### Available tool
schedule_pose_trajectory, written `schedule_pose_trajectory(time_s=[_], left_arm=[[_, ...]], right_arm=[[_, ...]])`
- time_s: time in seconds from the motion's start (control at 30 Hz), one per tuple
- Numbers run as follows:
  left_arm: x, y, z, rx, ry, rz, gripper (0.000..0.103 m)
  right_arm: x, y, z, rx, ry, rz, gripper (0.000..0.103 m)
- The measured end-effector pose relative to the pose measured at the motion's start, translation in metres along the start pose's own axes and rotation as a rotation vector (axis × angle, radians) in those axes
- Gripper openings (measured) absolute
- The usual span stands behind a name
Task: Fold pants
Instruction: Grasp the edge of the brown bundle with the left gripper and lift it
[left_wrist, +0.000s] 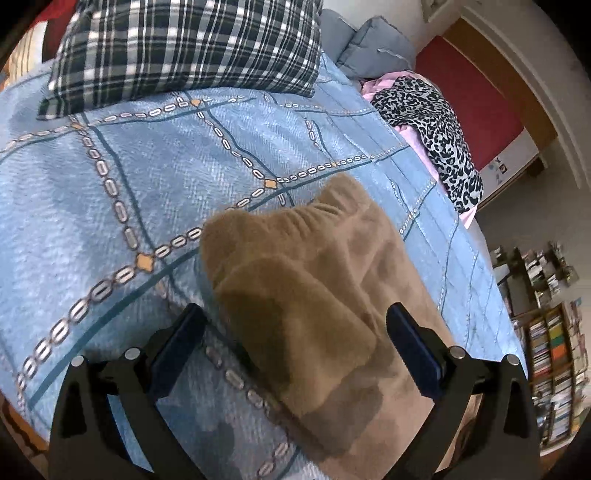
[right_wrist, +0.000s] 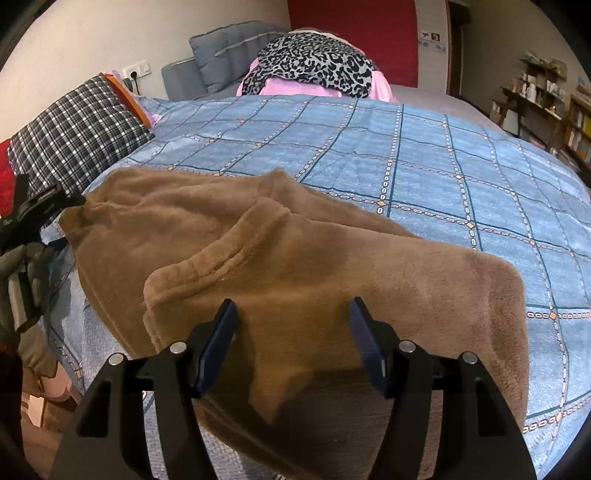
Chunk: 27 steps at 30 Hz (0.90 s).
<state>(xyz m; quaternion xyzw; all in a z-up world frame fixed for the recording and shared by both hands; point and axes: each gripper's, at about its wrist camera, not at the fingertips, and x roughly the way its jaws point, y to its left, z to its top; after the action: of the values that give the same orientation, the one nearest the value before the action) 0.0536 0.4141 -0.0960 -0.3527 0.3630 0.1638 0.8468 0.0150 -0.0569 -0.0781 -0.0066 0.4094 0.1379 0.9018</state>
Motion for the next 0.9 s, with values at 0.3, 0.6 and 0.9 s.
schedule_pose_trajectory(time_s=[0.3,0.6,0.9], left_arm=[[0.023,-0.005,0.016,-0.044,0.019,-0.023,0.100],[0.029,-0.005,0.019,-0.070,0.032,-0.055,0.072],[0.026,0.014,0.021,-0.194,0.059,-0.160,0.033]], right_arm=[[-0.001,0.001,-0.001,0.004,-0.002,0.000,0.063],[-0.001,0.003,0.000,0.005,0.002,0.003,0.063],[0.000,0.004,-0.001,0.011,0.005,0.007,0.063]])
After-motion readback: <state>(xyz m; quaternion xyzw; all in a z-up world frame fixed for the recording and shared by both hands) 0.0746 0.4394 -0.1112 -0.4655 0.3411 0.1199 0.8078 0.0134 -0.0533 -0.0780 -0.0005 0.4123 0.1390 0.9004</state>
